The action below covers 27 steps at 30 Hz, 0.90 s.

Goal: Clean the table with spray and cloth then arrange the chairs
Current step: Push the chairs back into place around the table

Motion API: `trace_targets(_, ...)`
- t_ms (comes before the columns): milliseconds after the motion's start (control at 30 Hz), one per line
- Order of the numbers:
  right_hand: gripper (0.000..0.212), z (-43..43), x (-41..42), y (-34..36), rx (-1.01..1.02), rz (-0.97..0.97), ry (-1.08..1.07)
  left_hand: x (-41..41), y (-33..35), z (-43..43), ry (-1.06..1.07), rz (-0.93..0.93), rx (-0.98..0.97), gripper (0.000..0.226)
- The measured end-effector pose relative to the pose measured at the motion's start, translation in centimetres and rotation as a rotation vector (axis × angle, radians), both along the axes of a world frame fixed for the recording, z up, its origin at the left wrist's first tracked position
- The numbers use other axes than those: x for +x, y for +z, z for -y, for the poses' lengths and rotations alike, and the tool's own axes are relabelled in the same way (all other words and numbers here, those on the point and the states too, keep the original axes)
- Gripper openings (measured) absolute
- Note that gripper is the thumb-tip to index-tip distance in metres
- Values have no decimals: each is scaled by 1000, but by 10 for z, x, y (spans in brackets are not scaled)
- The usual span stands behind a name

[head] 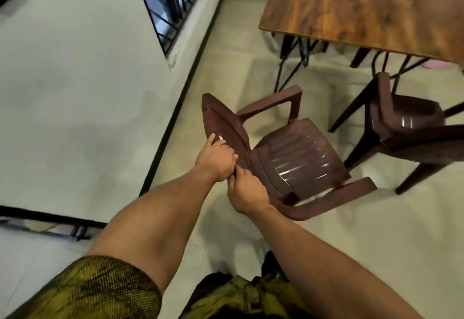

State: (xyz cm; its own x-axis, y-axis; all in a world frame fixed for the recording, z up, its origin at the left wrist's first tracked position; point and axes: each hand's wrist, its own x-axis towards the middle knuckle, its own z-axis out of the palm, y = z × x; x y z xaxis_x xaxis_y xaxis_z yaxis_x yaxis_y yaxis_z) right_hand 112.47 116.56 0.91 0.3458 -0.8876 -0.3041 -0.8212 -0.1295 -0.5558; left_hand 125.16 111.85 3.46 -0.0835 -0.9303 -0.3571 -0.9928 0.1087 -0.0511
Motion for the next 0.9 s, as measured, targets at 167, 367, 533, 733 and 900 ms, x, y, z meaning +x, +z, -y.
trace_targets(167,41,-20,23,4,-38,-179,-155,4,-6,-2,-23,-12,-10,50)
trace_targets(367,33,-26,24,1,-206,-234,-165,6,-8,1,-59,16,-28,55)
trace_targets(533,38,-23,6,-6,-297,-238,-52,3,-4,-4,-73,50,-78,54)
trace_targets(733,49,0,-57,-13,-409,-285,93,-30,-1,-4,-98,52,-124,50)
trace_targets(900,49,39,-122,-18,-476,-292,164,-67,-1,12,-134,16,-140,50)
